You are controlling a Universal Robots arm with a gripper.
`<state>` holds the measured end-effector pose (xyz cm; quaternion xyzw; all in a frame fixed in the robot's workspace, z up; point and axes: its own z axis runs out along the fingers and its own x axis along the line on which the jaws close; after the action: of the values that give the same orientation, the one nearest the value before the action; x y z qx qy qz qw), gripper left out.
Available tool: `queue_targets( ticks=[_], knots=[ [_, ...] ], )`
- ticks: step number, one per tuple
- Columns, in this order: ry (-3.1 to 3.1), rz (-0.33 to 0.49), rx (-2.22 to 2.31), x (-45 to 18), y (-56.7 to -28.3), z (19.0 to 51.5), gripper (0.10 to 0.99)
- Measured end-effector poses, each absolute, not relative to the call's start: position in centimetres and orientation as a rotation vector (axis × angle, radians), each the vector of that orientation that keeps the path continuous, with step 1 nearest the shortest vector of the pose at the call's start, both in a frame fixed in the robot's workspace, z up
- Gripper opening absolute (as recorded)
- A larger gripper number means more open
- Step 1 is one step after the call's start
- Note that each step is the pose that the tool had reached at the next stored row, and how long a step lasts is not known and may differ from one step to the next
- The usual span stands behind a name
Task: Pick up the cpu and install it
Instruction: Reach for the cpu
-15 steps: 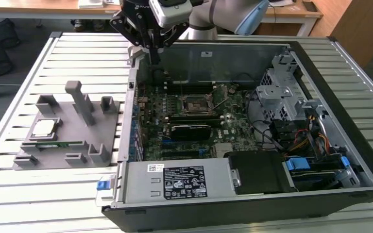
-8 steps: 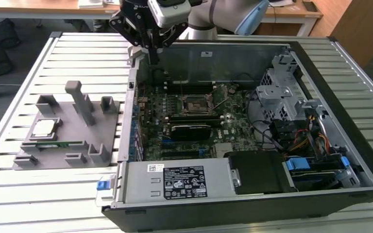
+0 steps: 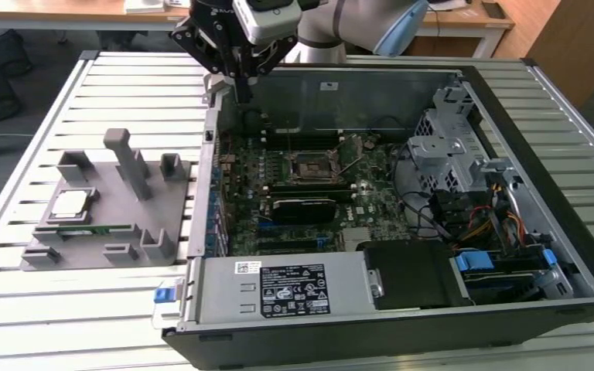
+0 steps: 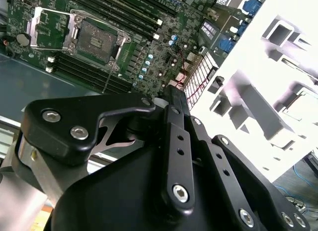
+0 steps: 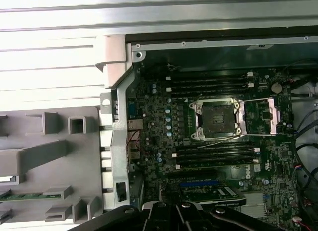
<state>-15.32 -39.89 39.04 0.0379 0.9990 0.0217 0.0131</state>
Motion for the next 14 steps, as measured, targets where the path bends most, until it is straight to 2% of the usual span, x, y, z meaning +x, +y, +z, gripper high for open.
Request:
queue_targets(
  ticks=[14],
  knots=[
    [3.112,0.068,0.118,-15.75,-39.89,39.0,0.106]
  ],
)
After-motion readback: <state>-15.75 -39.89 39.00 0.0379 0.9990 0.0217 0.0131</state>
